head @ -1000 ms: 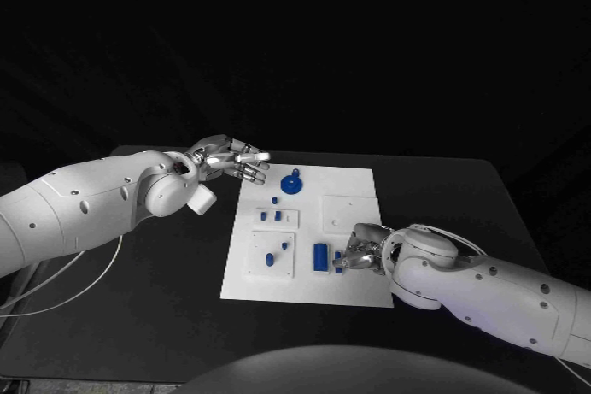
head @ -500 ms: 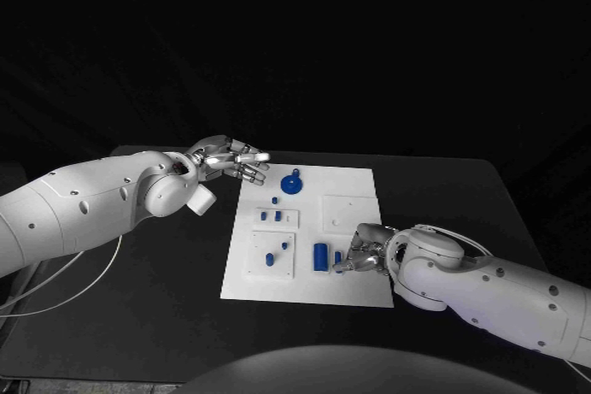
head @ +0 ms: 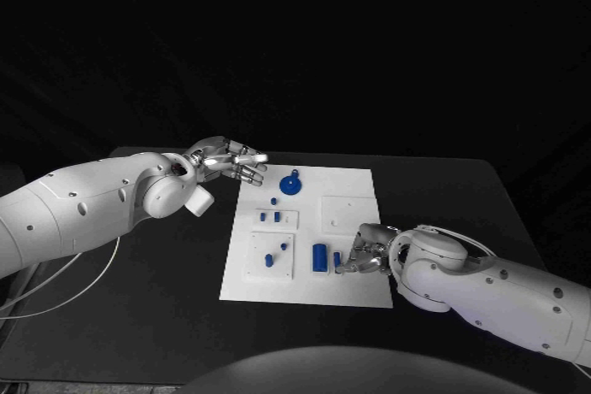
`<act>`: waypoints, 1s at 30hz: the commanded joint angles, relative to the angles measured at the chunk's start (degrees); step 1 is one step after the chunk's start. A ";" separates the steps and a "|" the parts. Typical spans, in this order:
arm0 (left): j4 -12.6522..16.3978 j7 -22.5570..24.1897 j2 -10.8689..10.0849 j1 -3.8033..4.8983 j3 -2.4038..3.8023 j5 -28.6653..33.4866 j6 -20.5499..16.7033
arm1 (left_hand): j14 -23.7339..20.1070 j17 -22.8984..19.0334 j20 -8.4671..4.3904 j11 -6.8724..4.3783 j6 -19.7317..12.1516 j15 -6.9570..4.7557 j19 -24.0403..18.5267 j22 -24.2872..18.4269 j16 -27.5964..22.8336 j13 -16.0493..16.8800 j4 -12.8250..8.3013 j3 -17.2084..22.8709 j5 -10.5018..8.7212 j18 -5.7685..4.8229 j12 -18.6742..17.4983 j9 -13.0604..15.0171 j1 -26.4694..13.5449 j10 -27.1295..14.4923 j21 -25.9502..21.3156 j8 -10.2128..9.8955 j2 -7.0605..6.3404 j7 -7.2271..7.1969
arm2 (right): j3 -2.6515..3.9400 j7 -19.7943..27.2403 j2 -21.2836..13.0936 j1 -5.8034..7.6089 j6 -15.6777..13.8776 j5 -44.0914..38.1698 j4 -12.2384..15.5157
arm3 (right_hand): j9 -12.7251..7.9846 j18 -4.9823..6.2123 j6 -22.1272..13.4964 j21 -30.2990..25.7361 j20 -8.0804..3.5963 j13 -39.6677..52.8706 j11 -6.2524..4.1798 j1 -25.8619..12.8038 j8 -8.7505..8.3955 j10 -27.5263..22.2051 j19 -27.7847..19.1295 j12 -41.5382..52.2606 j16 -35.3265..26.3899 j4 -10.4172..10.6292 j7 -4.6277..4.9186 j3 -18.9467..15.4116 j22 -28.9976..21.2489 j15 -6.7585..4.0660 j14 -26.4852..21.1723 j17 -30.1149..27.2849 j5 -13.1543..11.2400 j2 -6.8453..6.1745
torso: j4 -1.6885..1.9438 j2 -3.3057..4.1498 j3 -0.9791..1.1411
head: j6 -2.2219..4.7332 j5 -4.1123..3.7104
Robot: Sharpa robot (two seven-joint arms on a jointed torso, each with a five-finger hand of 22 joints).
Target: Assemble the parts on the task board
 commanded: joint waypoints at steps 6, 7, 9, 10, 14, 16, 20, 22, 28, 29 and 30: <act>-0.02 0.26 0.04 0.01 -0.04 -0.20 0.81 | -0.47 0.01 -0.14 0.13 -0.24 0.03 -0.40 -0.08 -0.28 0.02 -0.09 0.15 0.12 -0.31 0.09 -0.07 0.13 -0.32 -0.16 -0.07 -0.29 -0.21 | 0.01 0.55 0.14 -0.06 2.35 -0.82 -0.37 | -0.12 -0.74 0.60 -0.15 -0.32 0.10 0.01 0.99 -0.07 0.23 3.15 -0.44 -0.30 -0.47 -0.02 0.47 3.40 -0.04 0.39 0.09 -0.13 0.37 | 0.03 0.02 0.00 | -0.14 0.04; -0.02 0.26 0.05 0.01 -0.05 -0.20 0.82 | -0.47 0.01 -0.14 0.13 -0.24 0.03 -0.40 -0.08 -0.28 0.02 -0.09 0.15 0.12 -0.31 0.09 -0.07 0.13 -0.32 -0.16 -0.07 -0.29 -0.21 | 0.01 0.56 0.16 -0.06 2.46 -0.78 -0.39 | -0.13 -0.75 0.60 -0.05 -0.32 0.12 -0.01 1.04 -0.07 0.24 3.17 -0.44 -0.28 -0.58 -0.05 0.48 3.43 -0.04 0.41 0.12 -0.13 0.35 | 0.04 0.00 -0.02 | -0.17 0.08; -0.02 0.26 0.04 0.01 -0.06 -0.20 0.84 | -0.47 0.01 -0.14 0.13 -0.24 0.03 -0.40 -0.08 -0.28 0.02 -0.09 0.15 0.12 -0.31 0.09 -0.07 0.13 -0.32 -0.16 -0.07 -0.29 -0.21 | 0.01 0.60 0.24 -0.06 2.58 -0.73 -0.44 | -0.13 -0.75 0.60 -0.05 -0.32 0.12 -0.01 1.04 -0.07 0.24 3.17 -0.44 -0.28 -0.58 -0.05 0.48 3.43 -0.04 0.41 0.13 -0.13 0.35 | 0.04 -0.01 -0.03 | -0.19 0.09; -0.03 0.25 0.03 0.01 -0.07 -0.20 0.84 | -0.47 0.01 -0.14 0.13 -0.24 0.03 -0.40 -0.08 -0.28 0.02 -0.09 0.15 0.12 -0.31 0.09 -0.07 0.13 -0.32 -0.16 -0.07 -0.29 -0.21 | 0.01 0.61 0.30 -0.07 2.60 -0.71 -0.48 | -0.13 -0.75 0.60 -0.05 -0.32 0.12 -0.01 1.04 -0.07 0.24 3.17 -0.44 -0.28 -0.58 -0.05 0.48 3.43 -0.04 0.41 0.13 -0.13 0.35 | 0.04 -0.01 -0.02 | -0.20 0.06; -0.05 0.26 0.04 0.01 -0.09 -0.20 0.84 | -0.47 0.01 -0.14 0.13 -0.24 0.03 -0.40 -0.08 -0.28 0.02 -0.09 0.15 0.12 -0.31 0.09 -0.07 0.13 -0.32 -0.16 -0.07 -0.29 -0.21 | 0.01 0.66 0.59 -0.09 2.57 -0.75 -0.66 | -0.16 -0.76 0.65 -0.05 -0.32 0.20 -0.03 1.10 -0.07 0.28 3.17 -0.40 -0.26 -0.83 -0.07 0.48 3.44 -0.05 0.43 0.20 -0.13 0.40 | 0.03 0.02 -0.02 | -0.21 0.07; -0.05 0.26 0.05 0.01 -0.11 -0.20 0.86 | -0.47 0.01 -0.14 0.13 -0.24 0.03 -0.40 -0.08 -0.28 0.02 -0.09 0.15 0.12 -0.31 0.09 -0.07 0.13 -0.32 -0.16 -0.07 -0.29 -0.21 | 0.01 0.64 0.78 -0.13 2.36 -1.04 -0.78 | -0.17 -0.77 0.66 -0.01 -0.33 0.22 -0.03 1.10 -0.07 0.29 3.17 -0.40 -0.24 -0.92 -0.07 0.50 3.46 -0.05 0.44 0.23 -0.13 0.41 | 0.05 0.03 0.00 | -0.19 0.07; -0.09 0.26 0.05 0.01 -0.13 -0.20 0.86 | -0.47 0.01 -0.14 0.13 -0.24 0.03 -0.40 -0.08 -0.28 0.02 -0.09 0.15 0.12 -0.31 0.09 -0.07 0.13 -0.32 -0.16 -0.07 -0.29 -0.21 | 0.00 0.31 0.97 -0.16 1.75 -1.34 -1.11 | -0.22 -0.79 0.74 0.07 -0.34 0.33 -0.05 1.11 -0.06 0.34 3.17 -0.38 -0.21 -1.43 -0.10 0.76 3.53 -0.07 0.47 0.36 -0.13 0.43 | 0.09 0.02 -0.01 | -0.27 0.12; -0.12 0.24 0.05 0.01 -0.15 -0.20 0.86 | -0.47 0.01 -0.14 0.13 -0.24 0.03 -0.40 -0.08 -0.28 0.02 -0.09 0.15 0.12 -0.31 0.09 -0.07 0.13 -0.32 -0.16 -0.07 -0.29 -0.21 | 0.00 0.10 1.02 -0.16 1.49 -1.41 -1.29 | -0.24 -0.79 0.78 0.09 -0.35 0.43 -0.07 1.00 -0.07 0.42 3.18 -0.28 -0.22 -1.47 -0.11 1.10 3.53 -0.09 0.48 0.38 -0.12 0.33 | 0.10 -0.01 -0.02 | -0.28 0.12; -0.25 0.24 0.06 0.01 -0.17 -0.20 0.85 | -0.48 0.01 -0.14 0.13 -0.27 0.03 -0.40 -0.08 -0.27 0.02 -0.06 0.12 0.09 -0.31 0.08 -0.07 0.11 -0.32 -0.16 -0.08 -0.22 -0.21 | 0.00 -0.44 1.34 -0.17 0.62 -1.88 -2.02 | -0.23 -0.81 0.93 0.31 -0.37 0.52 -0.12 1.12 -0.04 0.49 3.21 -0.19 -0.14 -1.61 -0.21 1.76 3.60 -0.10 0.51 0.47 -0.12 0.59 | 0.03 0.00 -0.02 | -0.30 0.14; -0.26 0.25 0.06 0.01 -0.18 -0.20 0.85 | -0.48 0.01 -0.14 0.13 -0.27 0.03 -0.40 -0.08 -0.27 0.02 -0.06 0.12 0.09 -0.31 0.08 -0.07 0.11 -0.32 -0.16 -0.08 -0.22 -0.21 | 0.00 -0.48 1.38 -0.17 0.56 -1.92 -2.16 | -0.23 -0.81 0.93 0.31 -0.37 0.52 -0.12 1.12 -0.04 0.49 3.21 -0.19 -0.14 -1.62 -0.21 1.79 3.60 -0.10 0.51 0.47 -0.12 0.60 | 0.01 -0.01 -0.02 | -0.30 0.11; -0.27 0.24 0.05 0.01 -0.18 -0.20 0.86 | -0.48 0.01 -0.14 0.13 -0.27 0.03 -0.40 -0.08 -0.27 0.02 -0.06 0.12 0.09 -0.31 0.08 -0.07 0.11 -0.32 -0.16 -0.08 -0.22 -0.21 | 0.00 -0.52 1.42 -0.17 0.50 -1.96 -2.29 | -0.23 -0.81 0.94 0.32 -0.37 0.53 -0.12 1.11 -0.05 0.50 3.21 -0.19 -0.14 -1.64 -0.21 1.85 3.60 -0.10 0.51 0.48 -0.12 0.58 | 0.03 -0.02 -0.03 | -0.30 0.08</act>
